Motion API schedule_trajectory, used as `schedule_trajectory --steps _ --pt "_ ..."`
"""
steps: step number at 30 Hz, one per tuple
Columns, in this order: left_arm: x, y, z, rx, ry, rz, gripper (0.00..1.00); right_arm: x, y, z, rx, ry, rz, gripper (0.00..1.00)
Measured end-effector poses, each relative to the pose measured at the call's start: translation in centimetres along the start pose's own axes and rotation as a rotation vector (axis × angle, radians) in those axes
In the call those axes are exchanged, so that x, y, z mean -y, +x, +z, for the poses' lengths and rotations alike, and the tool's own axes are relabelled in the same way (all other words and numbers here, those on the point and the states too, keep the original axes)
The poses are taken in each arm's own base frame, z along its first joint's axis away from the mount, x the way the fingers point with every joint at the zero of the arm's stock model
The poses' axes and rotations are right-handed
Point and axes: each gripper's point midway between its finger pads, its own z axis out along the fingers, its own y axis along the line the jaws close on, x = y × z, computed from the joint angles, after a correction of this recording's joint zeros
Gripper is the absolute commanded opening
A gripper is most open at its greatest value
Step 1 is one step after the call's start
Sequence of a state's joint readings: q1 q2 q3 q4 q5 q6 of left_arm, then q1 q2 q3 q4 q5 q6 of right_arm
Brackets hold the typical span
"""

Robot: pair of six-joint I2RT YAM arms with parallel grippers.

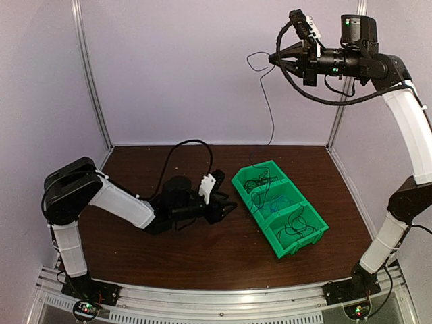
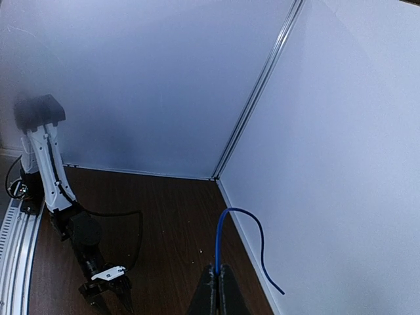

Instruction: Untangle the cables

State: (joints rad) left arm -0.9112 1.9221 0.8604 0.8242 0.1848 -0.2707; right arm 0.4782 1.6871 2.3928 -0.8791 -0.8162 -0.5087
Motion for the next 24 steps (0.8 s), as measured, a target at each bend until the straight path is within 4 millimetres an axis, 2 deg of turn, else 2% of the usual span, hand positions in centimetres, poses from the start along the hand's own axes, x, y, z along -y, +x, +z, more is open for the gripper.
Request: schedule_trajectory --steps 4,7,12,14,17,21,24 --pt "4.2 -1.2 0.5 0.026 0.082 0.015 0.56 -0.1 -0.1 0.0 0.004 -0.007 0.002 0.0" --pt "5.4 -1.4 1.6 0.027 0.105 0.021 0.56 -0.2 0.0 0.1 0.006 -0.013 0.008 0.0" --pt "3.3 -1.5 4.3 0.019 -0.013 0.018 0.49 -0.2 0.3 0.4 0.004 -0.017 0.022 0.0" --pt "2.5 -1.4 5.0 0.013 -0.049 0.024 0.41 -0.2 0.6 0.5 0.0 -0.021 0.029 0.0" --pt "1.8 -1.3 5.9 0.014 -0.066 0.038 0.24 -0.2 1.1 0.8 -0.009 -0.025 0.038 0.0" --pt "1.6 -0.5 6.3 -0.005 -0.047 0.044 0.02 -0.2 1.2 0.8 -0.011 -0.026 0.041 0.0" --pt "1.8 -0.4 6.2 -0.009 -0.036 0.048 0.0 -0.1 1.2 0.8 -0.011 -0.022 0.04 0.0"
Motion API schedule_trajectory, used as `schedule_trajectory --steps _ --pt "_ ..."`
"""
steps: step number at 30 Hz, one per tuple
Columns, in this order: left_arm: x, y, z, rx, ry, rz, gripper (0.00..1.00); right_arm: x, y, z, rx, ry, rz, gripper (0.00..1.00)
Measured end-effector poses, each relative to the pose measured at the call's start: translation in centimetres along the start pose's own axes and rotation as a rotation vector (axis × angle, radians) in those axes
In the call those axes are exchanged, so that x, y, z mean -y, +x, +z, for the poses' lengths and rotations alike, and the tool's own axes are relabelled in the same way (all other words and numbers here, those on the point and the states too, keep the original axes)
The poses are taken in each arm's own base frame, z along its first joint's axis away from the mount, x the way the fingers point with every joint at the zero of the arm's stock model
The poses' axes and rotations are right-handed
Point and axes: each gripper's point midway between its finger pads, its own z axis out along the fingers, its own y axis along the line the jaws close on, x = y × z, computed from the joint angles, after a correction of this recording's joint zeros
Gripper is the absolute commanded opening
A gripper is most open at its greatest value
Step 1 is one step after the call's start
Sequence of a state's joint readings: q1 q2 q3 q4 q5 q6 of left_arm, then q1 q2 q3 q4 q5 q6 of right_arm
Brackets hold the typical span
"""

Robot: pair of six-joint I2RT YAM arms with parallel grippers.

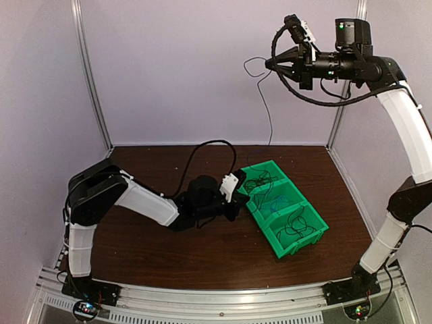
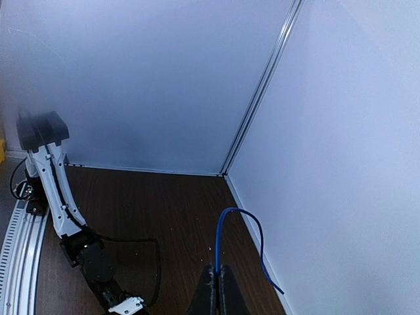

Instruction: Untangle the cables

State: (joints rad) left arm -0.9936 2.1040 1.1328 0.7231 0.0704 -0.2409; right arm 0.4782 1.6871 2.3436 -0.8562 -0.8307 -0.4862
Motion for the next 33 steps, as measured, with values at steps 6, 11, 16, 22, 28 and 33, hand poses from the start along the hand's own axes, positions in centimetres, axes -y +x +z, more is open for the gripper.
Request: schedule_trajectory --steps 6,11,16,22,28,33 --pt "-0.8 0.9 -4.4 -0.059 -0.054 -0.005 0.0 3.9 1.5 -1.3 -0.017 0.122 0.023 0.0" --pt "-4.2 -1.2 -12.5 -0.013 -0.205 -0.051 0.0 13.7 6.1 -8.0 -0.06 0.429 0.118 0.0" --pt "-6.8 2.2 -17.7 -0.045 -0.338 -0.126 0.0 18.1 6.5 -12.6 -0.049 0.623 0.118 0.0" --pt "-7.1 2.5 -19.9 0.008 -0.386 -0.203 0.0 18.4 7.2 -12.6 -0.043 0.629 0.168 0.0" --pt "-7.2 1.4 -21.4 0.089 -0.4 -0.268 0.0 19.0 7.2 -12.7 -0.032 0.642 0.201 0.0" --pt "-6.7 0.6 -22.3 0.125 -0.372 -0.273 0.0 18.8 7.1 -12.3 -0.016 0.613 0.22 0.0"
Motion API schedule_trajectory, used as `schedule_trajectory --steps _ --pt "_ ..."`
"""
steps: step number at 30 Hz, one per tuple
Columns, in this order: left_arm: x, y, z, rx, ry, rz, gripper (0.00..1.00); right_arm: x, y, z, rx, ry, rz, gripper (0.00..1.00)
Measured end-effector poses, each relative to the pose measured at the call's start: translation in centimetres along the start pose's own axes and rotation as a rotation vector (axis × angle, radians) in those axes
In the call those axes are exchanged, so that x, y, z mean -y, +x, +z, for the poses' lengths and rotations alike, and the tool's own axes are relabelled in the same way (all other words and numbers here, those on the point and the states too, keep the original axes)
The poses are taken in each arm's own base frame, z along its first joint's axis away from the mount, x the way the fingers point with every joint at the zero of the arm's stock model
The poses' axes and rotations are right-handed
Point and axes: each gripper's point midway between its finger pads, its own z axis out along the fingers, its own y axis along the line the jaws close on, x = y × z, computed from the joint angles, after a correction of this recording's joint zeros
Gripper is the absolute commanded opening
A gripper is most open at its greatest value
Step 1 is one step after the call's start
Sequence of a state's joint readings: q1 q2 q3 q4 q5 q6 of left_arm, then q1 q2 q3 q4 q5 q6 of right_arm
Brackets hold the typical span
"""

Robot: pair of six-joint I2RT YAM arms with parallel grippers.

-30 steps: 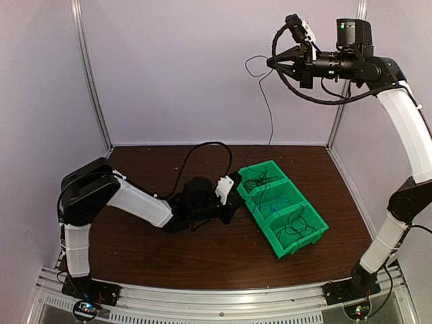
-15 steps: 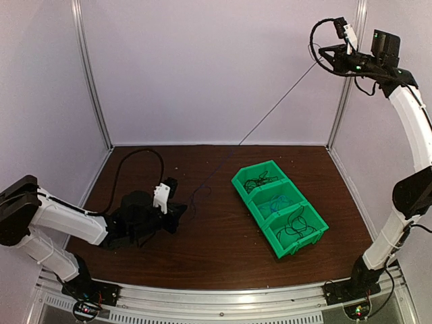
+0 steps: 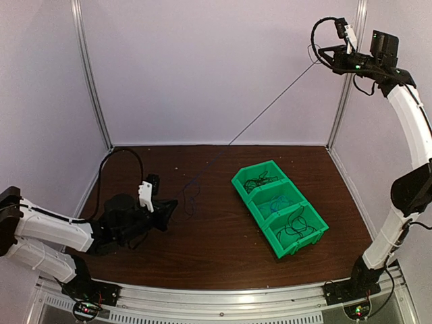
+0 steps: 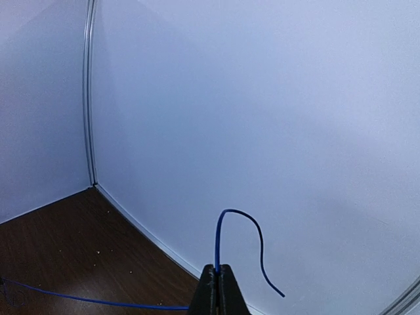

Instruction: Untangle the cables

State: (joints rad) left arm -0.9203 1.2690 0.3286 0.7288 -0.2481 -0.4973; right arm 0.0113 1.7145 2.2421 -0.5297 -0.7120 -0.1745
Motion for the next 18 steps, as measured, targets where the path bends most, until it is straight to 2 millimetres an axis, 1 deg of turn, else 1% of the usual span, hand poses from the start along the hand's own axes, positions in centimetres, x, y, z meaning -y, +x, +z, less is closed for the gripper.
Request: schedule_trajectory --steps 3,5,6,8,10,12,14,15,16,17,18 --pt "0.2 -0.1 -0.8 -0.023 0.013 0.028 0.0 -0.6 0.9 0.7 -0.004 -0.024 -0.001 0.0" --pt "0.0 0.0 -1.5 -0.051 0.005 0.048 0.0 -2.0 2.4 1.7 -0.03 -0.047 -0.017 0.0" --pt "-0.1 0.0 -1.7 -0.059 0.002 0.055 0.0 -3.5 3.4 2.6 -0.053 -0.077 -0.028 0.0" --pt "-0.1 -0.6 -2.5 -0.07 -0.002 0.067 0.0 -7.9 5.5 4.4 -0.104 -0.168 -0.058 0.0" --pt "0.3 -2.0 -3.2 -0.064 -0.001 0.073 0.0 -14.6 8.4 5.9 -0.176 -0.312 -0.089 0.0" --pt "0.9 -4.0 -3.7 -0.043 0.005 0.073 0.0 -20.7 11.2 6.3 -0.24 -0.451 -0.113 0.0" --pt "1.6 -6.3 -4.3 -0.016 0.014 0.068 0.0 -24.9 13.5 6.2 -0.29 -0.549 -0.125 0.0" --pt "1.9 -7.4 -4.7 -0.002 0.019 0.063 0.0 -26.7 14.8 6.2 -0.316 -0.59 -0.129 0.0" --pt "2.0 -8.1 -5.0 0.008 0.023 0.056 0.0 -27.9 15.9 6.2 -0.337 -0.62 -0.133 0.0" --pt "2.2 -8.5 -5.4 0.012 0.026 0.051 0.0 -29.8 17.3 6.2 -0.367 -0.662 -0.135 0.0" --pt "2.1 -8.6 -5.6 0.007 0.025 0.044 0.0 -30.9 18.4 6.3 -0.39 -0.687 -0.133 0.0"
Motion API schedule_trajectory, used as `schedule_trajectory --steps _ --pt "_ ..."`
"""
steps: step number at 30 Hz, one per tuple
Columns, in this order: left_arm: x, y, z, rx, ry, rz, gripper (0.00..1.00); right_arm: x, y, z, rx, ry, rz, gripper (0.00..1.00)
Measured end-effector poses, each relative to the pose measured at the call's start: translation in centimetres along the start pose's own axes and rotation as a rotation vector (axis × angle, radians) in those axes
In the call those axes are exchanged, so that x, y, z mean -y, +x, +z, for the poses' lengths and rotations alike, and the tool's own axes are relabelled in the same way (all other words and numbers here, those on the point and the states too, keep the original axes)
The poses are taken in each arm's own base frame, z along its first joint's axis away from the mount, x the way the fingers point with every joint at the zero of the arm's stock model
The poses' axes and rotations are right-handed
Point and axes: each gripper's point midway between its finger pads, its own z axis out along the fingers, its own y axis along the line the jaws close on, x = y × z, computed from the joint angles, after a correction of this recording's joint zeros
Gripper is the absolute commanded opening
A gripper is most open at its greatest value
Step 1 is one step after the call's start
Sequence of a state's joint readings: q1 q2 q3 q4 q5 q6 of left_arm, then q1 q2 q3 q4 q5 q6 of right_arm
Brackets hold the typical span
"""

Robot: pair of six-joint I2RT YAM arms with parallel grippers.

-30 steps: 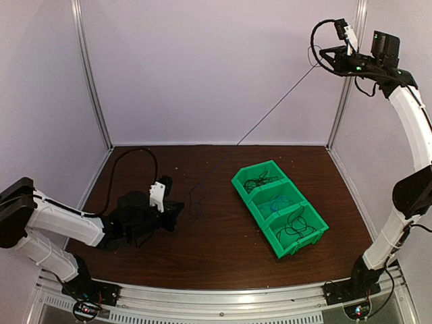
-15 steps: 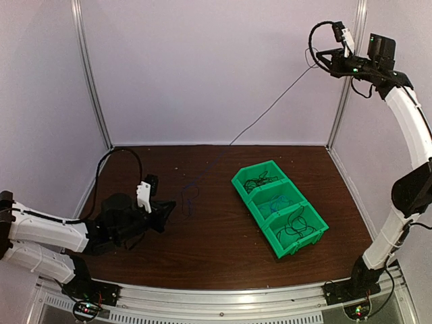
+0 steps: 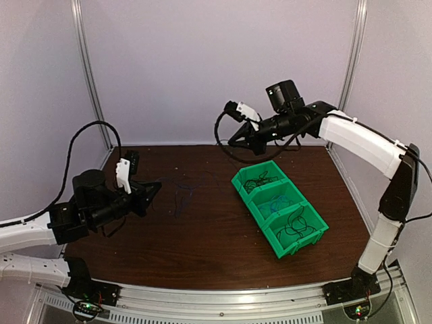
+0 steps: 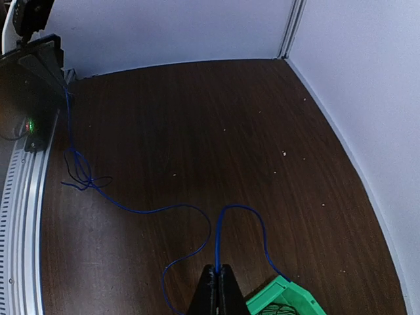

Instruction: Untangle the cables

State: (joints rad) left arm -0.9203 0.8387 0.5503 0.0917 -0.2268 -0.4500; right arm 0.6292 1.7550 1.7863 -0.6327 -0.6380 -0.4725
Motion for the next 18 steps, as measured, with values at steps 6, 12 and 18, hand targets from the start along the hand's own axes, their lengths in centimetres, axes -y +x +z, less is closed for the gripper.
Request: schedule_trajectory --steps 6,12,18 --pt "-0.7 4.3 0.2 -0.175 -0.023 -0.021 0.0 -2.8 6.6 8.0 -0.156 -0.146 0.078 0.06" --pt "-0.8 7.9 0.2 -0.328 -0.024 -0.033 0.0 -4.6 12.0 10.7 -0.29 -0.211 0.131 0.37" --pt "-0.5 8.0 0.1 -0.338 -0.008 -0.041 0.0 -10.0 10.3 10.9 -0.261 -0.368 0.04 0.55"
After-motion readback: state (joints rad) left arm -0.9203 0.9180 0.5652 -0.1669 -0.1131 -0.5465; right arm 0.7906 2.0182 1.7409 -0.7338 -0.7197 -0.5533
